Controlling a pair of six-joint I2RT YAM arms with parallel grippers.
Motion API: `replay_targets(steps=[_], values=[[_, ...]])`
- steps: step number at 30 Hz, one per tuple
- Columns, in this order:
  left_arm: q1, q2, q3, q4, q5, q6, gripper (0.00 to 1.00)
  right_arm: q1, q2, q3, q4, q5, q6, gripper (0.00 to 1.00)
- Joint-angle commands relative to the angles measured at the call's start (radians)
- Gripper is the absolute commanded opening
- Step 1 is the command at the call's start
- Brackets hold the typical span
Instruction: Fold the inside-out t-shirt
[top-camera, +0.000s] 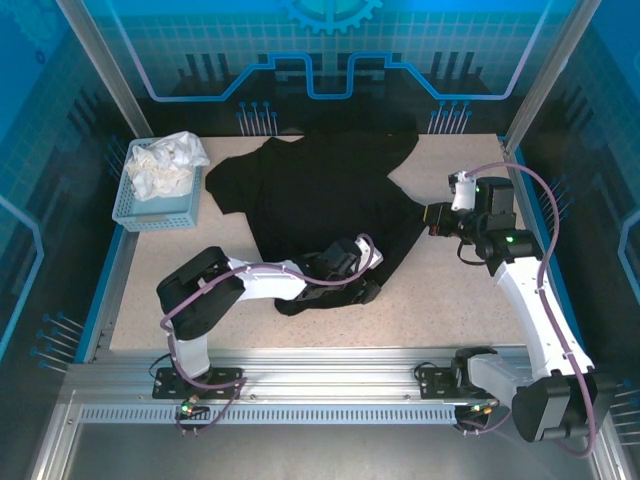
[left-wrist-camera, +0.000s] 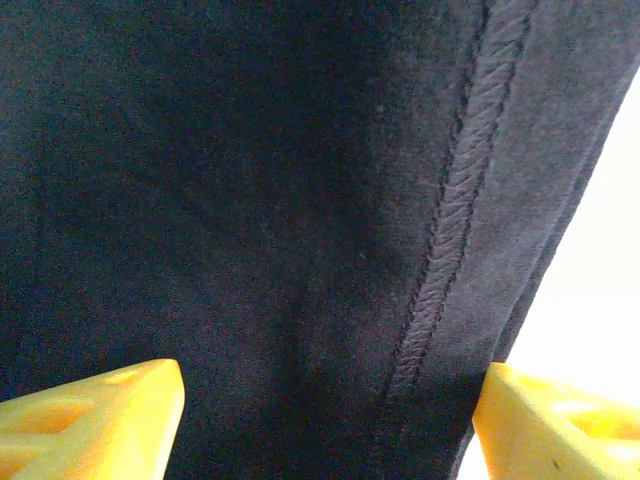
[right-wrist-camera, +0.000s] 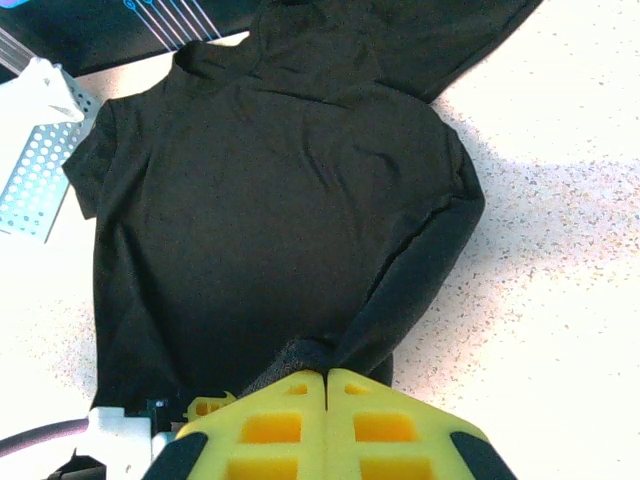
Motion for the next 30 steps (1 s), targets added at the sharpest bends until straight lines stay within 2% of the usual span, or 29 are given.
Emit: replay_targets(steps=[1,11,22,27,30], values=[[0.012,0.026,0.029,-0.010,0.007,0.018,0.74,-0.019,-0.009,0.033,-0.013,-0.012,-0.015,0.00],[0.049,0.040,0.029,-0.016,0.013,0.010,0.44,-0.031,-0.012,0.031,-0.020,-0.019,-0.023,0.00],[0.109,-0.002,0.034,-0.001,0.047,-0.001,0.00,-0.032,0.017,0.018,0.031,-0.019,0.009,0.00],[0.125,-0.077,0.025,0.032,0.027,-0.020,0.00,-0.035,0.075,0.002,0.081,0.059,0.041,0.00],[0.132,-0.139,0.037,0.030,0.048,-0.066,0.00,-0.046,0.177,0.013,0.100,0.125,0.050,0.05]])
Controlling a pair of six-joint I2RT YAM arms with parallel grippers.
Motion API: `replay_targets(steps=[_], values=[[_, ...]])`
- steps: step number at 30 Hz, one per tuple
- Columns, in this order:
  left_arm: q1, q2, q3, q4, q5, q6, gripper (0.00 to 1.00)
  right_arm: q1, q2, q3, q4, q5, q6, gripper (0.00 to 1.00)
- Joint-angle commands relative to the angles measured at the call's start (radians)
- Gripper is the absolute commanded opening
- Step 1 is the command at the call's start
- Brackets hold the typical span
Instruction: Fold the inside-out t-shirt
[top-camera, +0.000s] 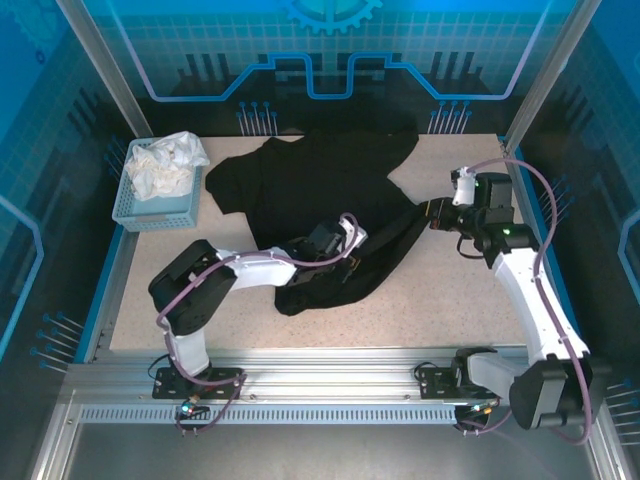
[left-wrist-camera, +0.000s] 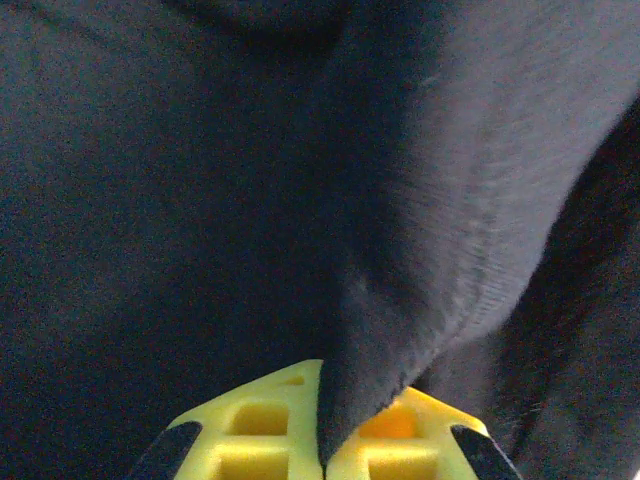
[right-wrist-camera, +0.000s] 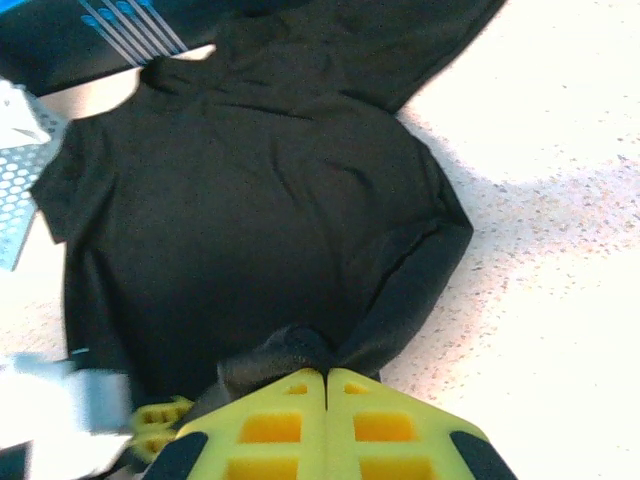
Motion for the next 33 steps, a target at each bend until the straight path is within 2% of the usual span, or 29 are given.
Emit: replay_targets(steps=[1,4,6,9,11,13,17,20,23,26,29,33], values=[[0.009,-0.103,0.035,0.022,0.035,-0.060,0.00,-0.030,0.119,0.015,0.043,0.096,0.028,0.07],[0.015,-0.121,0.076,-0.045,0.051,-0.105,0.00,-0.039,0.222,0.050,0.039,0.115,0.030,0.21],[0.016,-0.126,0.115,-0.113,0.048,-0.123,0.00,-0.013,0.218,0.039,0.049,0.132,0.013,0.37],[0.021,-0.147,0.153,-0.181,0.027,-0.138,0.00,0.075,0.125,-0.022,0.075,0.220,-0.029,0.49],[0.030,-0.168,0.155,-0.196,0.036,-0.144,0.00,0.126,0.051,-0.083,0.105,0.232,-0.031,0.55],[0.039,-0.186,0.155,-0.213,0.060,-0.141,0.00,0.201,-0.042,-0.181,0.160,0.227,-0.029,0.68],[0.048,-0.206,0.177,-0.277,0.069,-0.103,0.00,0.372,-0.170,-0.381,0.315,0.248,-0.008,0.71],[0.062,-0.222,0.203,-0.325,0.099,-0.096,0.00,0.491,-0.173,-0.528,0.509,0.285,0.027,0.71],[0.067,-0.233,0.235,-0.386,0.129,-0.102,0.00,0.602,-0.076,-0.618,0.719,0.349,-0.026,0.69],[0.066,-0.244,0.276,-0.453,0.162,-0.124,0.00,0.705,0.041,-0.657,0.873,0.478,-0.105,0.67],[0.067,-0.279,0.289,-0.483,0.173,-0.153,0.00,0.722,0.173,-0.696,1.110,0.484,-0.174,0.69],[0.066,-0.317,0.312,-0.515,0.243,-0.187,0.00,0.722,0.372,-0.616,1.215,0.498,-0.273,0.70]])
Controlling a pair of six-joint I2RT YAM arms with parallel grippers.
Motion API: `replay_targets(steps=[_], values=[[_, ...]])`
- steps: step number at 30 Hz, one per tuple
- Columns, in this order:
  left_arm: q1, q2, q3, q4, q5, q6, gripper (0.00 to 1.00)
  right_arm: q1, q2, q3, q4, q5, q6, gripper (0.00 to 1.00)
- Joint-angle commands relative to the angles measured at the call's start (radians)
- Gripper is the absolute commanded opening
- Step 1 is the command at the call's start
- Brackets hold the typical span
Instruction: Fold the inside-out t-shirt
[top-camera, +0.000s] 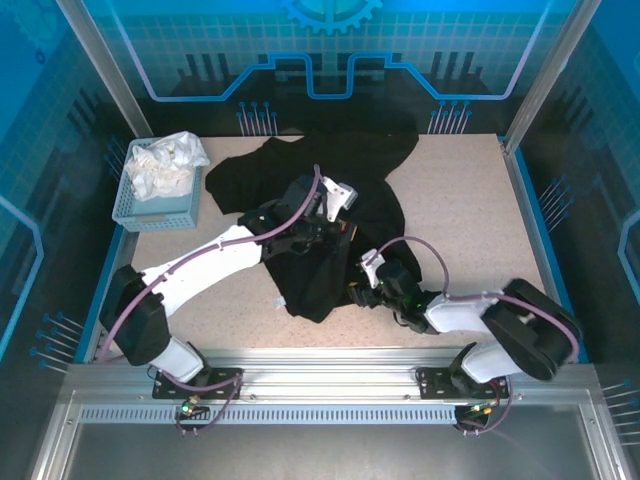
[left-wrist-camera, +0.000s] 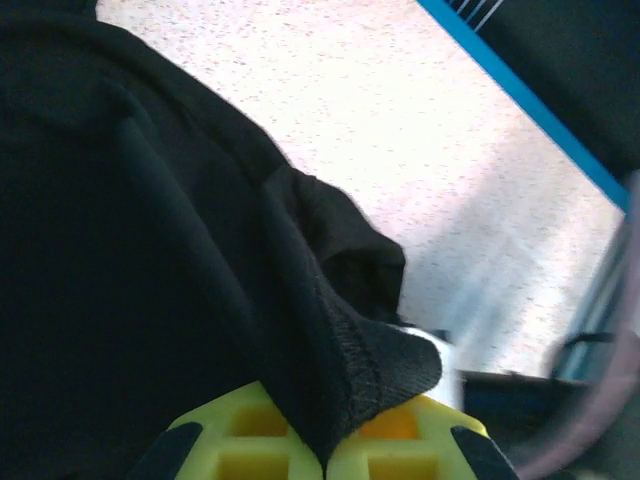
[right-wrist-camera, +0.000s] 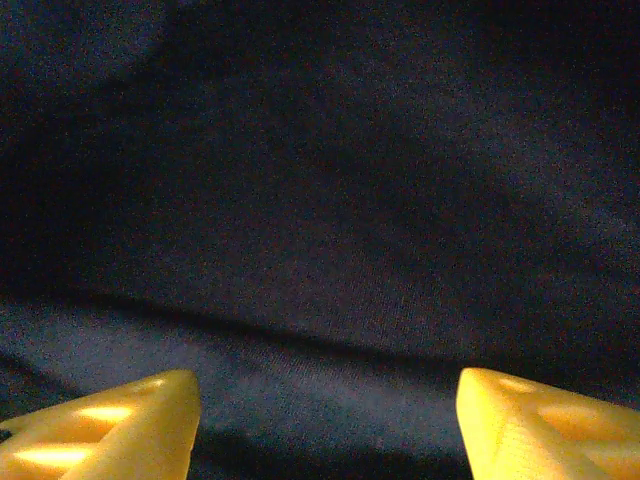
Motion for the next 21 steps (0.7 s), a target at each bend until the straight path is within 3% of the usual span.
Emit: replay_targets(steps=[1,6,15,21], values=[[0.004,-0.058,0.049,-0.060,0.088,-0.040,0.00,0.010,0.116,0.064,0.250,0.062,-0.123,0.70],[0.004,-0.104,0.049,-0.085,0.082,-0.022,0.00,0.010,0.219,0.097,0.338,0.106,-0.193,0.70],[0.002,-0.125,0.103,-0.026,0.144,-0.066,0.00,0.050,0.308,0.224,0.309,0.117,-0.308,0.68],[-0.012,-0.131,0.145,-0.060,0.195,-0.057,0.00,0.043,0.375,0.348,0.159,0.187,-0.277,0.67]])
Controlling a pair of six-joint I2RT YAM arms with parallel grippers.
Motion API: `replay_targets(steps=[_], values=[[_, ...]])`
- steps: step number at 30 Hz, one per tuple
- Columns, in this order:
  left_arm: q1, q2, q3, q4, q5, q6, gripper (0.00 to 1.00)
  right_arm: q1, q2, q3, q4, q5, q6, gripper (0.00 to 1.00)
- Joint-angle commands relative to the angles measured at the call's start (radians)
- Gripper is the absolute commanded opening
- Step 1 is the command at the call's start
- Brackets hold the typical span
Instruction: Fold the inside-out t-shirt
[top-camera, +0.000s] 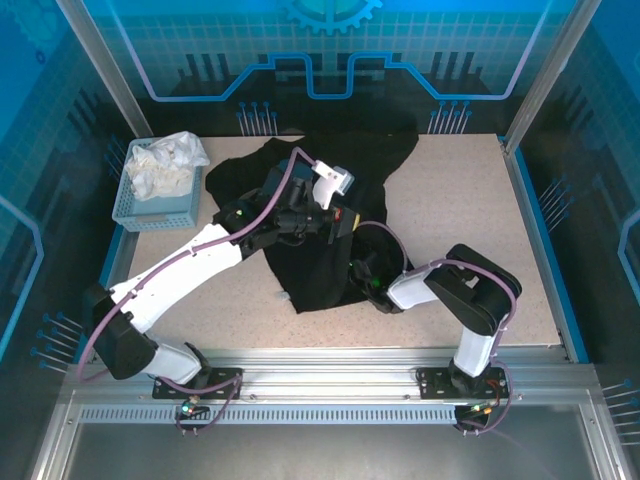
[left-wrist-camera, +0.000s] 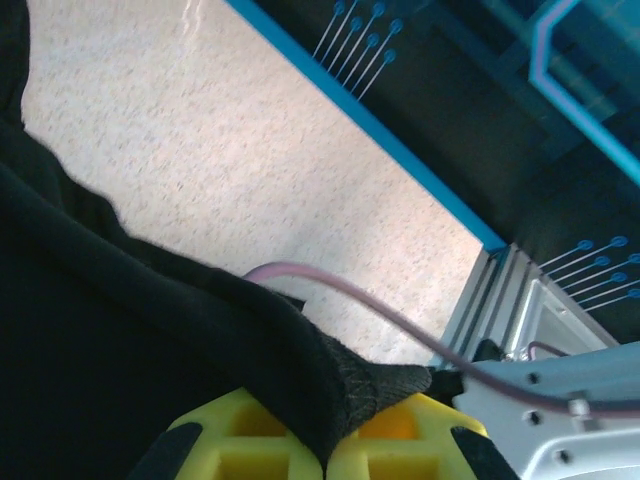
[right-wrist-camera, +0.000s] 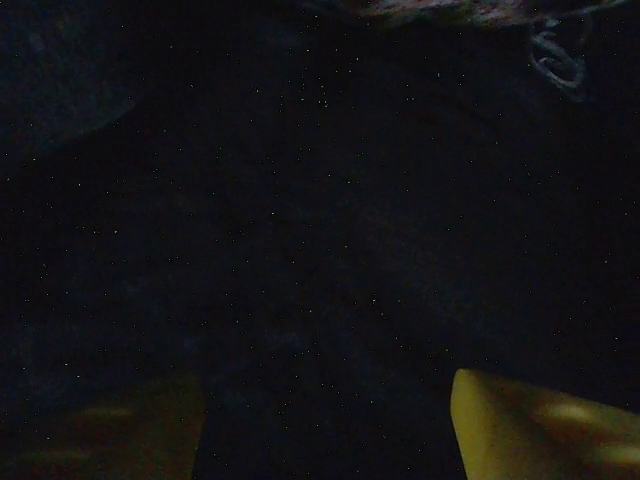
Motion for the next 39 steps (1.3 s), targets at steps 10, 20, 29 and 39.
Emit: replay_targets(steps=[10,20,29,39], values=[[-0.098,-0.145,0.052,0.085,0.176,-0.018,0.00,-0.044,0.066,0.229,-0.320,0.101,-0.022,0.68],[-0.103,-0.188,0.093,0.122,0.200,-0.020,0.00,-0.083,0.125,0.444,-0.615,0.122,0.030,0.72],[-0.103,-0.188,0.219,0.104,0.180,0.013,0.00,-0.120,0.203,0.611,-0.803,0.130,0.009,0.93],[-0.101,-0.194,0.382,0.031,0.066,0.119,0.00,-0.180,0.296,0.773,-1.005,0.058,0.016,0.95]])
